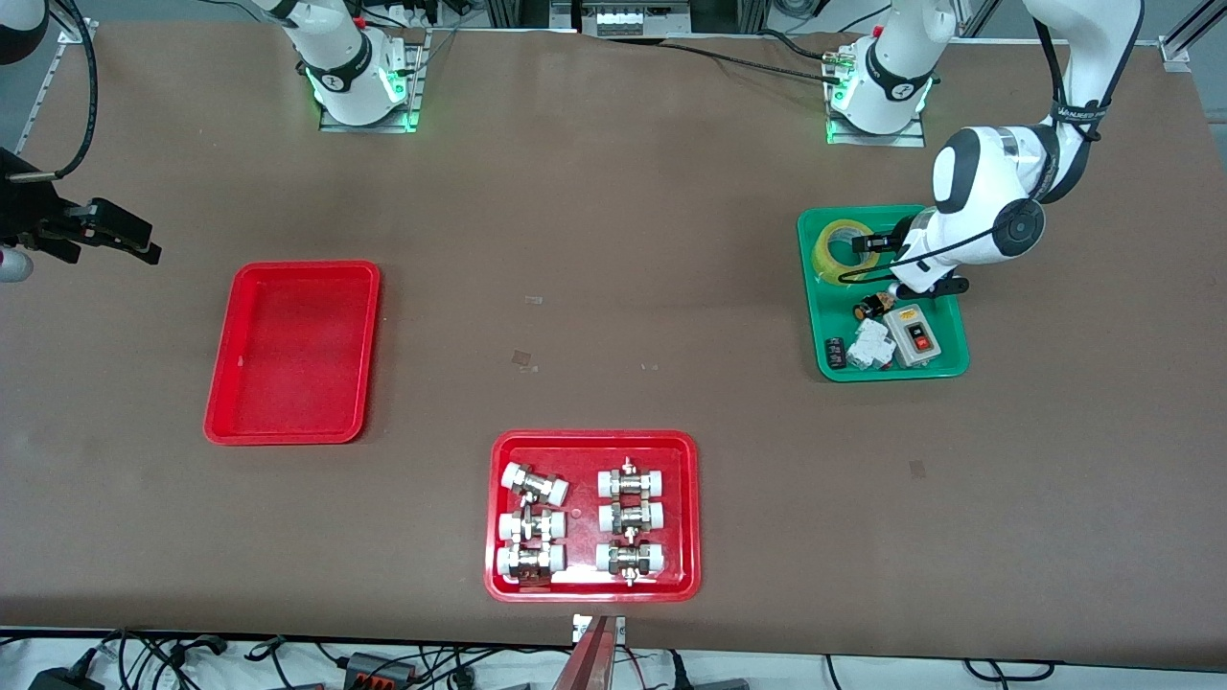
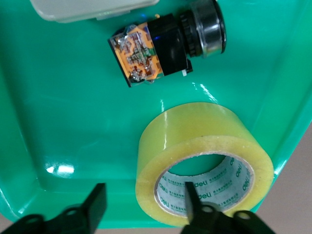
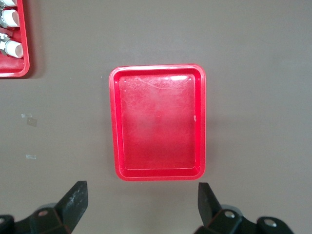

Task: Left arm passes tape to right arm into tray
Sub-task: 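Lower the left gripper and grasp the yellow tape roll by its rim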

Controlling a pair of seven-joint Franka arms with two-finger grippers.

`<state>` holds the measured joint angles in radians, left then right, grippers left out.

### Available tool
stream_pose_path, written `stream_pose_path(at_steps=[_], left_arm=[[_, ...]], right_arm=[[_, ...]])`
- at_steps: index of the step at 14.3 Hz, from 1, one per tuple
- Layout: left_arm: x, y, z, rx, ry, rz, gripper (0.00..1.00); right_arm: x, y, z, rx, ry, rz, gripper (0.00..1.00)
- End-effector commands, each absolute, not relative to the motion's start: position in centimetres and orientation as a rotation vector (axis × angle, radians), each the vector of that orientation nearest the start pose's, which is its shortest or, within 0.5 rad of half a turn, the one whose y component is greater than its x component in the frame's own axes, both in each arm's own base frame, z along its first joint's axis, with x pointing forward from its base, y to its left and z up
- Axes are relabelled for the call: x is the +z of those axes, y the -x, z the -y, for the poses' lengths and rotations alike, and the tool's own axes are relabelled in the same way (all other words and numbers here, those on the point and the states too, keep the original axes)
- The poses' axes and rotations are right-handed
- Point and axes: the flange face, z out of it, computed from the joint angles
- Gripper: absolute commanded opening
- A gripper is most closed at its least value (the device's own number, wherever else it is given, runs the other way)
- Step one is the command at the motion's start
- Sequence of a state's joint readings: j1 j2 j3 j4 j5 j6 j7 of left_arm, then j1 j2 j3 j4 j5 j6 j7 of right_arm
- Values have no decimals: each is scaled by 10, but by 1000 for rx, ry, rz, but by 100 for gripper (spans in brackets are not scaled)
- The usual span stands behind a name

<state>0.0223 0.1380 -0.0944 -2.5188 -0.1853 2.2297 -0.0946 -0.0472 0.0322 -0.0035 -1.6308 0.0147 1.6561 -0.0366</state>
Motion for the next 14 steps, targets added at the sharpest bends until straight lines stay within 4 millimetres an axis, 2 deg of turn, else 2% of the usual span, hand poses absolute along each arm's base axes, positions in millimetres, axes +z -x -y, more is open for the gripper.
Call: stream_pose_path(at_steps=[1,5,8,11,14], left_arm=[[203,-410,35,683,3174,266,17],[202,-410,35,687,3174,261,2],[209,-416,36,698,3191,182,1],[257,-454,38,754,3207,135,1],[321,-493,46,822,3210,97,0]], right_arm=[[588,-570,28,-6,3119,-32,100],[588,-570,28,-6,3119,-32,100],[588,-570,28,-4,3117,-32,100],[591,-571,27,-14,3116,-30,100],[592,-570,26,-16,3118,-22,100]])
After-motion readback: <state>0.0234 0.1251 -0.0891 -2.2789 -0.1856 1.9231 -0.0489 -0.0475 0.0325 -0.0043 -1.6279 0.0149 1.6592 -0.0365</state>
